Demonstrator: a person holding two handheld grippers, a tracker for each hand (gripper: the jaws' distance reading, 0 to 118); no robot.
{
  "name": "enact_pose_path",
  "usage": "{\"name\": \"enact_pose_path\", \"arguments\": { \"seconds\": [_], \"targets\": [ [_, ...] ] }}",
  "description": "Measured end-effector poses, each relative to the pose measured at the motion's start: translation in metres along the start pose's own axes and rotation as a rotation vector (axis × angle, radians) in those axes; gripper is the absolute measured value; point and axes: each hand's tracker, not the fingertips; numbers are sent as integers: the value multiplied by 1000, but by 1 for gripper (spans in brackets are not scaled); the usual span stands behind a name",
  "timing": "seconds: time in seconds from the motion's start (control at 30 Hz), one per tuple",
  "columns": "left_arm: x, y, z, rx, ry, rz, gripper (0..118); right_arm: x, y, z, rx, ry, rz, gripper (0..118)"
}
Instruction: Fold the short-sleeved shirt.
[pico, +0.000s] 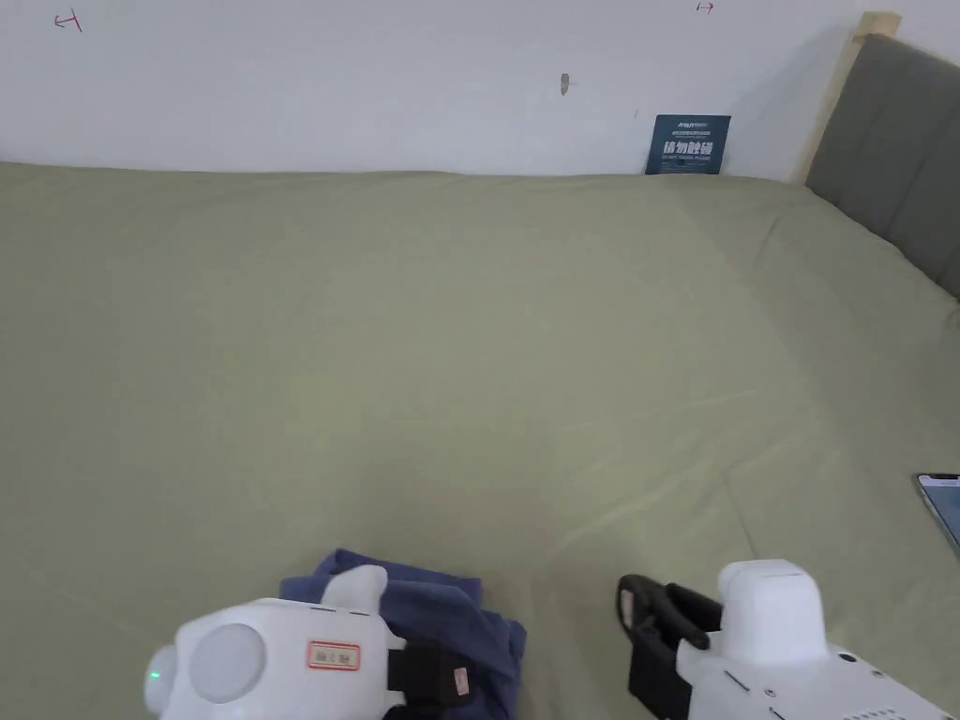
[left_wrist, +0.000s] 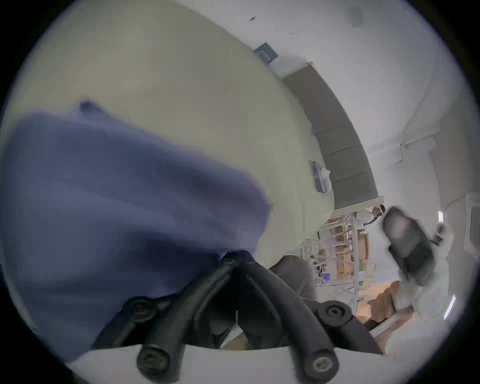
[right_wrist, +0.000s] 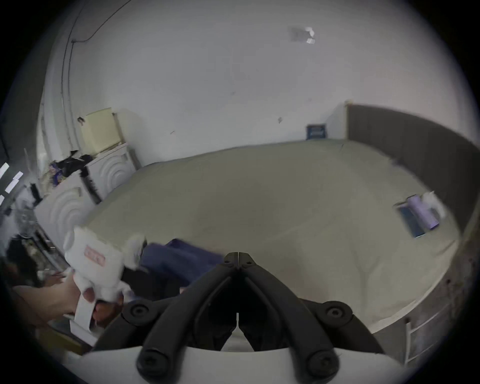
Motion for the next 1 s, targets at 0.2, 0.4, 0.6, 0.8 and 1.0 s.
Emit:
{"name": "enact_pose_path", "arguments": {
  "seconds": [0.2,0.4,0.6,0.8,1.0],
  "targets": [
    [-24,9,104,148,56,0,0,-2,-17,-86,-260,456,-310,1],
    [-81,21,128,168,130,85,0,29,-72,-187,-507,700,-552,1],
    [-120,30,112,67,20,147,3,74,-93,-207,-536,839,-785,1],
    [-132,37,65,-63,-223,233,118,80,-99,-210,-536,862,-799,1],
    [-131,43,13,-117,-326,194,113,78,-97,-206,-529,880,-837,1]
  ]
}}
